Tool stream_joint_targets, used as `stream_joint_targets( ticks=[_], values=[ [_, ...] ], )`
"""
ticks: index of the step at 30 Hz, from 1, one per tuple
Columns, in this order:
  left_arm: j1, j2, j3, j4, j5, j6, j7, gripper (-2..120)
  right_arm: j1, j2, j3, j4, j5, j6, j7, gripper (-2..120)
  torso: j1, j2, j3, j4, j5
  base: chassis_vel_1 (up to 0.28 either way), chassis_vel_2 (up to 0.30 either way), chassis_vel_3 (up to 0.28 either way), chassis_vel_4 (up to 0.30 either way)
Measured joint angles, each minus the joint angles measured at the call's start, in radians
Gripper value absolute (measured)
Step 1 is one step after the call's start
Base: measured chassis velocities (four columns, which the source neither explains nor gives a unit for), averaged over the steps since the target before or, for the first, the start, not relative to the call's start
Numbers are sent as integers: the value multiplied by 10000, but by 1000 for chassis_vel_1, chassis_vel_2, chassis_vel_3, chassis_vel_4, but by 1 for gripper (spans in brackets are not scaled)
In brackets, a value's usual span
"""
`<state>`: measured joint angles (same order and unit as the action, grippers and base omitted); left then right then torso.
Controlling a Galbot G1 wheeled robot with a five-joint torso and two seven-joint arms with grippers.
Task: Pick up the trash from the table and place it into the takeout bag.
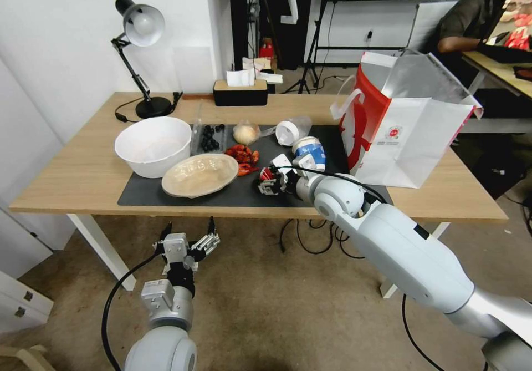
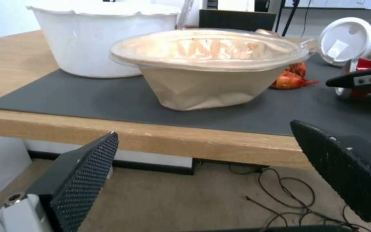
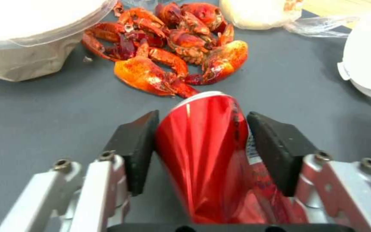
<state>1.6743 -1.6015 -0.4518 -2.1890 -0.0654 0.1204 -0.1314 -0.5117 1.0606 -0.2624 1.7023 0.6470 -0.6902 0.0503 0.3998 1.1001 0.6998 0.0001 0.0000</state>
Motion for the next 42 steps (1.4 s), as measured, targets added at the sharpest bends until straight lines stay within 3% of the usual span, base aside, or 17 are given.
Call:
stream_joint_targets(
  ticks=[6, 12, 18, 20, 21, 23, 24, 27, 30, 37, 42],
  values=[
    [37, -32, 23, -38, 44, -28, -29, 100, -60, -138, 74, 134, 147, -9, 154, 39, 1, -1, 1, -1, 1, 0, 0, 0, 0],
    [47, -38, 54, -44, 54, -198, -41, 100, -230, -252, 359, 313, 325, 65, 244, 39, 0, 0, 1, -2, 1, 0, 0, 0, 0],
    [65, -35, 30, -68, 56, -255, -38, 100, -657, -558, 1078, 1092, 422, 921, 144, 39, 0, -1, 2, -1, 1, 0, 0, 0, 0],
    [67, -7, -8, -83, 44, -276, -47, 100, -855, -695, 1573, 1726, 858, 2243, 20, 39, 0, -1, 2, -2, -2, 0, 0, 0, 0],
    [67, -7, -8, -83, 44, -276, -47, 100, -855, -695, 1573, 1726, 858, 2243, 20, 39, 0, -1, 2, -2, -2, 0, 0, 0, 0],
    [43, 18, -41, -82, 16, -307, -81, 100, -890, -593, 1963, 2111, 1476, 4111, 392, 39, 1, -1, 2, -1, 1, 0, 0, 0, 0],
    [43, 18, -41, -82, 16, -307, -81, 100, -890, -593, 1963, 2111, 1476, 4111, 392, 39, 1, -1, 2, -1, 1, 0, 0, 0, 0],
    [19, 29, -25, -43, -3, -342, -107, 100, -535, -214, 2803, 2249, 2085, 5807, 1714, 39, 0, -1, 3, 1, 1, 0, 0, 0, 0],
    [10, 31, 27, -20, -6, -352, -109, 100, -86, -196, 3307, 2005, 2388, 6473, 2335, 39, 0, -1, 2, 0, 0, 0, 0, 0, 0],
    [14, 48, 110, 40, -8, -395, -115, 100, 1176, -703, 4207, 662, 2433, 6473, 3681, 39, 3, -2, 3, -1, 1, 0, 0, 0, 0],
    [1, 118, 96, 78, -24, -467, -103, 100, 1510, -1109, 4305, -344, 2179, 6183, 3858, 39, 3, -3, 3, -4, 2, 0, 0, 0, 0]
  ],
)
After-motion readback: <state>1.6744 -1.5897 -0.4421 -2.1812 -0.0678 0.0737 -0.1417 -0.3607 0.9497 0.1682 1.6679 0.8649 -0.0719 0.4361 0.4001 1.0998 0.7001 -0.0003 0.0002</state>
